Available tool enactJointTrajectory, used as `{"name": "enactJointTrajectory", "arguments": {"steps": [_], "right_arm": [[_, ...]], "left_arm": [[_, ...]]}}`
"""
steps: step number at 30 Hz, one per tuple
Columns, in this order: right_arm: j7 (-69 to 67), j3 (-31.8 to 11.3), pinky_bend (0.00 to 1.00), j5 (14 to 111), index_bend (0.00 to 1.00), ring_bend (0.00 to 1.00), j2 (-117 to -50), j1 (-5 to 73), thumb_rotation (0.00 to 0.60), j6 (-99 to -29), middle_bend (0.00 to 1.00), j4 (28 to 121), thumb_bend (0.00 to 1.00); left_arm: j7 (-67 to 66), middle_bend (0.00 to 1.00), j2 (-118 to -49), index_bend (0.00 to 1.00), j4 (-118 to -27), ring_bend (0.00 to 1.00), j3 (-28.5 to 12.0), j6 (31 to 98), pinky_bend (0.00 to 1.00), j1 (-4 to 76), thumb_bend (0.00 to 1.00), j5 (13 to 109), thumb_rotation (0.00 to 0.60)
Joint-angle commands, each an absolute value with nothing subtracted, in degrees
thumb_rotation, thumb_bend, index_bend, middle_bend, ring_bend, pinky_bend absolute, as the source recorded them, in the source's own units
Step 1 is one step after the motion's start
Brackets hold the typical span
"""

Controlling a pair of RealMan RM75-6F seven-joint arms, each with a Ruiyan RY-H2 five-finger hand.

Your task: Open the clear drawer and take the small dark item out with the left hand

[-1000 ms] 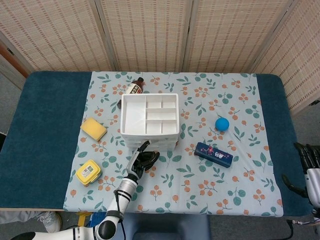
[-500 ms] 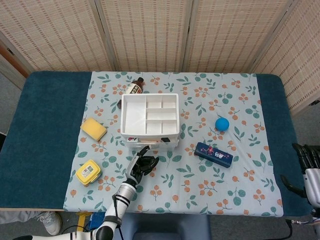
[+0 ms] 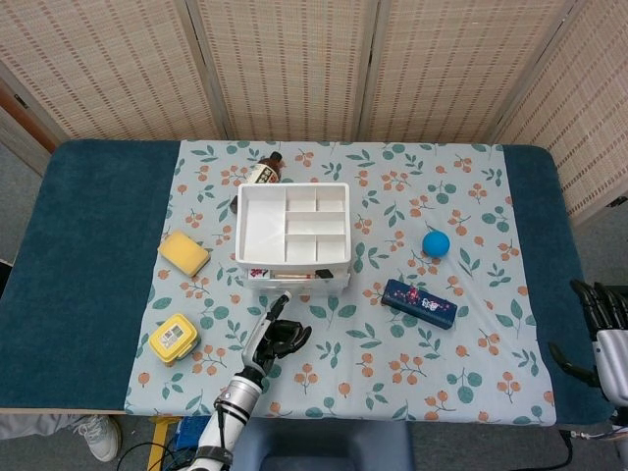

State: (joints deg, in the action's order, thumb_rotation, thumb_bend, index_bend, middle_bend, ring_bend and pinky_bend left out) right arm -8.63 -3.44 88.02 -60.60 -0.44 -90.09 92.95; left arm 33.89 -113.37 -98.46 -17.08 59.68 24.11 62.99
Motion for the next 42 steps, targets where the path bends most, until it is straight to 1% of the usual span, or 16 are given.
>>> {"name": "enactJointTrajectory", "arguments": {"steps": [1,2,4,7,11,13,20,25,37,42], "right_arm": [[-8.51,-3.61,0.01,88.26,0.00,0.00,-60.26,-0.60,0.600,-90.70,0.08,93.06,0.30],[-8.50,-3.66,0.01,88.38,0.00,0.00,-60.11,-0.68,0.600,-91.00,0.08,93.10,0.30],[-8.61,-3.74,0.01,88.63,0.00,0.00,-59.93,-0.87,0.600,-91.64,0.08,93.12,0.30],[-8.85,-3.85,0.01,88.92,0.00,0.00,-59.78,-1.20,0.600,-92.57,0.08,93.00,0.30],[-8.99,-3.99,0.01,89.45,0.00,0.00,-59.79,-1.50,0.600,-93.67,0.08,92.77,0.30],[-8.82,-4.03,0.01,89.91,0.00,0.00,-59.97,-1.50,0.600,-94.09,0.08,92.63,0.30],[-8.36,-3.85,0.01,92.33,0.00,0.00,-61.59,-0.80,0.600,-94.76,0.08,90.85,0.30],[-8.74,-3.67,0.01,92.20,0.00,0.00,-61.79,-0.34,0.600,-93.76,0.08,90.31,0.30],[-9.45,-3.54,0.01,91.70,0.00,0.00,-62.11,-0.39,0.600,-93.73,0.08,89.78,0.30],[-9.65,-3.41,0.01,91.54,0.00,0.00,-62.15,-0.51,0.600,-93.72,0.08,89.78,0.30]], "left_arm": [[30.28,0.90,-110.14,0.29,-101.11,1.00,-12.67,63.38,1.00,22.03,0.35,69.31,0.600],[28.93,0.90,-108.90,0.32,-101.24,1.00,-11.05,64.45,1.00,21.74,0.35,72.38,0.600],[26.70,0.90,-106.43,0.37,-101.03,1.00,-9.02,66.27,1.00,21.41,0.35,77.25,0.600],[22.76,0.90,-101.61,0.37,-100.85,1.00,-7.38,67.22,1.00,21.85,0.35,82.41,0.600],[16.89,0.90,-95.50,0.33,-100.73,1.00,-7.28,68.61,1.00,22.34,0.35,86.06,0.600],[14.30,0.90,-93.34,0.28,-101.10,1.00,-7.60,68.83,1.00,22.59,0.35,86.45,0.600],[5.25,0.90,-88.23,0.15,-102.64,1.00,-9.59,66.59,1.00,24.58,0.35,83.04,0.600],[2.54,0.90,-87.36,0.15,-103.42,1.00,-10.32,65.60,1.00,25.64,0.35,80.63,0.600],[-0.60,0.90,-89.78,0.19,-99.65,1.00,-12.31,63.96,1.00,28.94,0.35,76.05,0.600],[-0.26,0.90,-90.52,0.19,-98.49,1.00,-13.09,64.47,1.00,29.59,0.35,75.14,0.600]]}}
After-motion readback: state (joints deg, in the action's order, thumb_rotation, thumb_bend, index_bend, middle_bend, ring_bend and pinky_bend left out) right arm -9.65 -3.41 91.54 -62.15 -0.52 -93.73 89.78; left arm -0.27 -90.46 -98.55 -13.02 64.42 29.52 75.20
